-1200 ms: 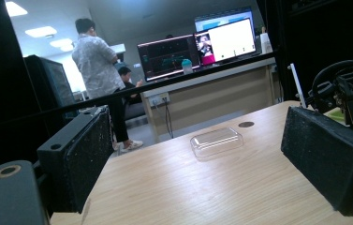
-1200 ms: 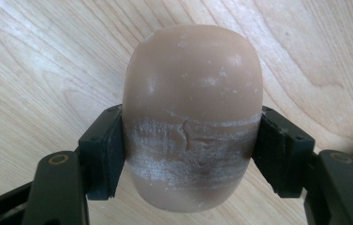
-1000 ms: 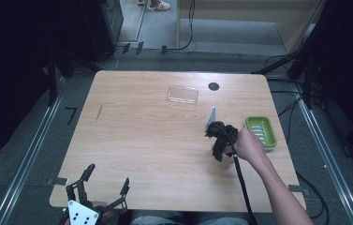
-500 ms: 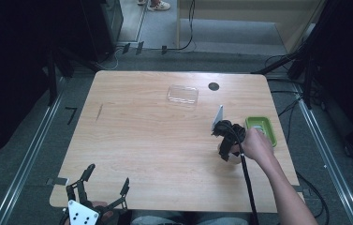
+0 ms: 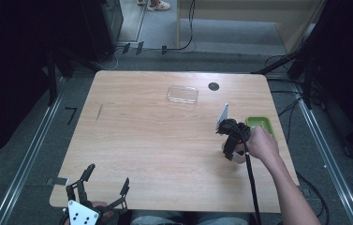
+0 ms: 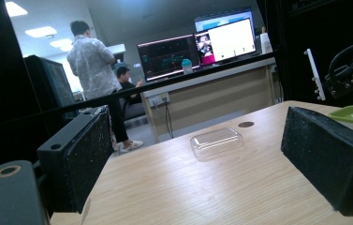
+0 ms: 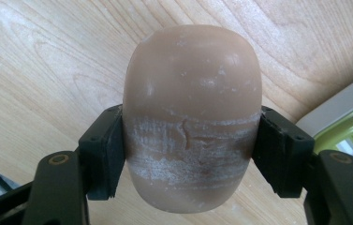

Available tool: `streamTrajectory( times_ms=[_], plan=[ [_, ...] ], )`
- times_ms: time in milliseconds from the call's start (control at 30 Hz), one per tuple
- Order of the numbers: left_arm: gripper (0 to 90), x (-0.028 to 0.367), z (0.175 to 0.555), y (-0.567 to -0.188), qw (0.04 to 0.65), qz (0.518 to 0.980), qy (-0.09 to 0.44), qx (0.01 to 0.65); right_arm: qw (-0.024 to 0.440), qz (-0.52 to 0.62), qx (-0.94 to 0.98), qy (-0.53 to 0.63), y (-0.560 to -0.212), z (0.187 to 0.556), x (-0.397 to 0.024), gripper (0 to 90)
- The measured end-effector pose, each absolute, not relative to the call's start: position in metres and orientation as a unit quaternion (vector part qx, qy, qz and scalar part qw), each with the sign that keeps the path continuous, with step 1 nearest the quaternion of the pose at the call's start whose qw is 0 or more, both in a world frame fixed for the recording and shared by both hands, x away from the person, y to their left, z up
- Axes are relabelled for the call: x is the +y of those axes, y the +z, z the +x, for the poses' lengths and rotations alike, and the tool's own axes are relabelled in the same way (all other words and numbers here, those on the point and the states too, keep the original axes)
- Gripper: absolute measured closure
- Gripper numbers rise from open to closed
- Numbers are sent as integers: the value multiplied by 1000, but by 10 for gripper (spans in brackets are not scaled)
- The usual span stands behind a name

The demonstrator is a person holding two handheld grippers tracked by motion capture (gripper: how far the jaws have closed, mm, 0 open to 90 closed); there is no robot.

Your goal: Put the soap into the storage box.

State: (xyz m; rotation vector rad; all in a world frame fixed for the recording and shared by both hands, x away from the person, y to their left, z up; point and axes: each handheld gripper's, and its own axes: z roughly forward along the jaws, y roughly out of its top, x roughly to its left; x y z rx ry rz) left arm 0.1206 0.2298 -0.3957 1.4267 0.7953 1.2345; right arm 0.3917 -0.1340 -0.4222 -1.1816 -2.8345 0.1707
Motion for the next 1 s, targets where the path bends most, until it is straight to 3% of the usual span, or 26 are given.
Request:
streamTrajectory(
  times_ms=[1000],
  plan=[
    [99,229,121,-396,519,596,515,332,21,-419,-906,53,-404,395,-169,339]
  ],
)
